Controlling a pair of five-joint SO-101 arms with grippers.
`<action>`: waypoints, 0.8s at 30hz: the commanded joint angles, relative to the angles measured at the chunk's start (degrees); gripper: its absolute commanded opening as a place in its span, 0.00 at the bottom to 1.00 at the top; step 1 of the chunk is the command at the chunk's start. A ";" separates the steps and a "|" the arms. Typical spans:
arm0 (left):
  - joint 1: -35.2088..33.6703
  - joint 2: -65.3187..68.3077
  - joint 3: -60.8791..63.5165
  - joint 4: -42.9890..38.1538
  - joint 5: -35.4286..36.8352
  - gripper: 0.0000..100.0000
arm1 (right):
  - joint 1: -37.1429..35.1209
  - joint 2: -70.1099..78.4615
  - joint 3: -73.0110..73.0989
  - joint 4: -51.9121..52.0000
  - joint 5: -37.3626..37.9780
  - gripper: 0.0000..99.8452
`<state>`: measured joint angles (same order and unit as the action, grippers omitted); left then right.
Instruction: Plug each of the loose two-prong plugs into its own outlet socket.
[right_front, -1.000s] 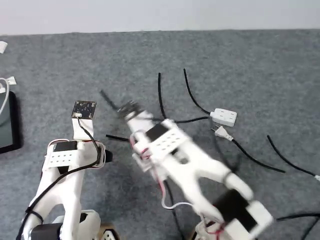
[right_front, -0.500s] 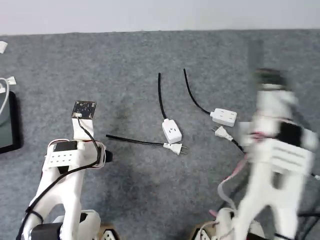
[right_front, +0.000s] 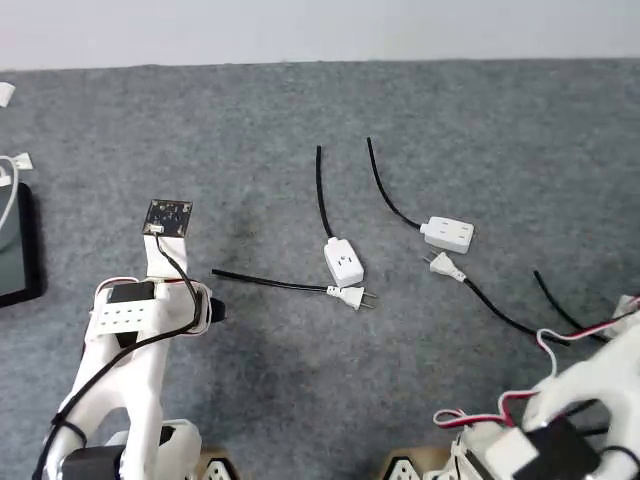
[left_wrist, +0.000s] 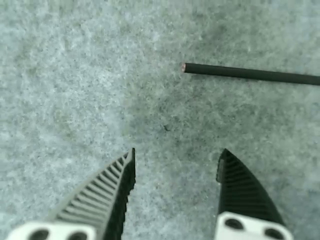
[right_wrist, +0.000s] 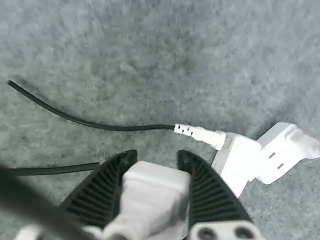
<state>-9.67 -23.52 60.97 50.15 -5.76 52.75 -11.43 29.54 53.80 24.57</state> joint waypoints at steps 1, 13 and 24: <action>-0.09 -0.18 -2.68 -1.32 -0.35 0.25 | 1.80 0.04 -5.01 -1.19 -3.78 0.20; -0.09 -0.18 -2.68 -1.32 -0.35 0.25 | 1.63 -2.51 -6.51 -0.48 -5.54 0.26; -0.09 -0.26 -2.68 -1.23 -0.35 0.25 | -0.22 -1.54 -14.51 8.13 -5.63 0.26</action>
<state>-9.67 -23.52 60.97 50.15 -5.76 55.21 -11.25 18.73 59.34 19.56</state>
